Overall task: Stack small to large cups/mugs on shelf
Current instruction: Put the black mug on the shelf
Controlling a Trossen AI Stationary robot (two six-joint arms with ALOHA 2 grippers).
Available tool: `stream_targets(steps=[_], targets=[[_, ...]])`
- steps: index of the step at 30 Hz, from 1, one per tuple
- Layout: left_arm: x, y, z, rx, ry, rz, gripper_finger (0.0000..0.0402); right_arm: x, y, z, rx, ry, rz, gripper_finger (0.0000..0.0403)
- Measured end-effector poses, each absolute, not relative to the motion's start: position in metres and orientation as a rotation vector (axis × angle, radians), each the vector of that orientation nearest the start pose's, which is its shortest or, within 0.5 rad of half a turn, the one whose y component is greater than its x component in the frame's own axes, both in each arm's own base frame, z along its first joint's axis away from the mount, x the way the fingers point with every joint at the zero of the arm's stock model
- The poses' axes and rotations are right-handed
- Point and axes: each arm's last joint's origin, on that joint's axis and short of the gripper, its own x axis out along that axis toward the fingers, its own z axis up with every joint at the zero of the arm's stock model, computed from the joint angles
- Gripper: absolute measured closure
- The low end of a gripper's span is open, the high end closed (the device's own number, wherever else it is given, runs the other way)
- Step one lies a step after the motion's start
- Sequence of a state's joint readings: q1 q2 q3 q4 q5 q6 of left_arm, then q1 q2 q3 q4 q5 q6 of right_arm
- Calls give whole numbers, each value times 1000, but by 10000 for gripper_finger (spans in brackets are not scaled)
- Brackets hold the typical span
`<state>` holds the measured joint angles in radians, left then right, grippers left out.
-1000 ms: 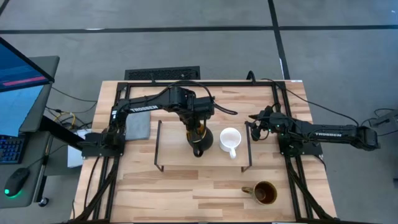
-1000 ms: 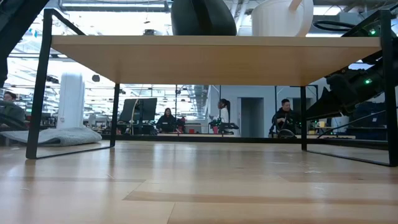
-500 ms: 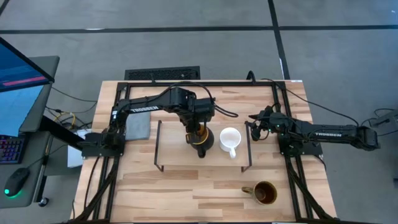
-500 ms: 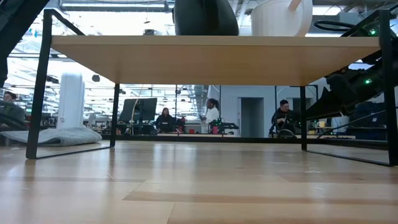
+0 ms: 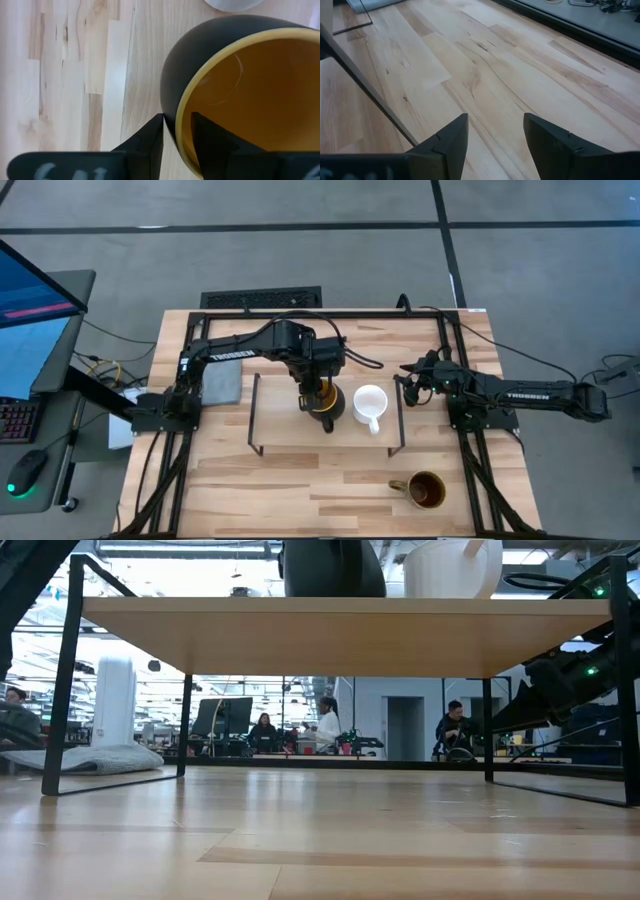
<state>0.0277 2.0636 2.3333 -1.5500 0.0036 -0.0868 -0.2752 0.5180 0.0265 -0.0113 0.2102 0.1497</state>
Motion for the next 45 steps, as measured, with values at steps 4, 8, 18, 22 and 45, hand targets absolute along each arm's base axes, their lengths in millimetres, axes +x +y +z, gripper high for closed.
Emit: stream_targets(steps=[4,8,18,22,45], targets=[[393,11,367,-89,1279,72,310,113,-38,125,160,471,-512,189],[393,11,367,-81,1279,66,310,113,-38,125,160,471,-512,189],[393,11,367,-83,1278,63,309,113,-38,125,160,471,-512,189],[393,10,367,-90,1277,54,309,113,-38,125,160,471,-512,189],[392,11,367,-84,1277,45,236,113,-38,125,160,471,-512,189]])
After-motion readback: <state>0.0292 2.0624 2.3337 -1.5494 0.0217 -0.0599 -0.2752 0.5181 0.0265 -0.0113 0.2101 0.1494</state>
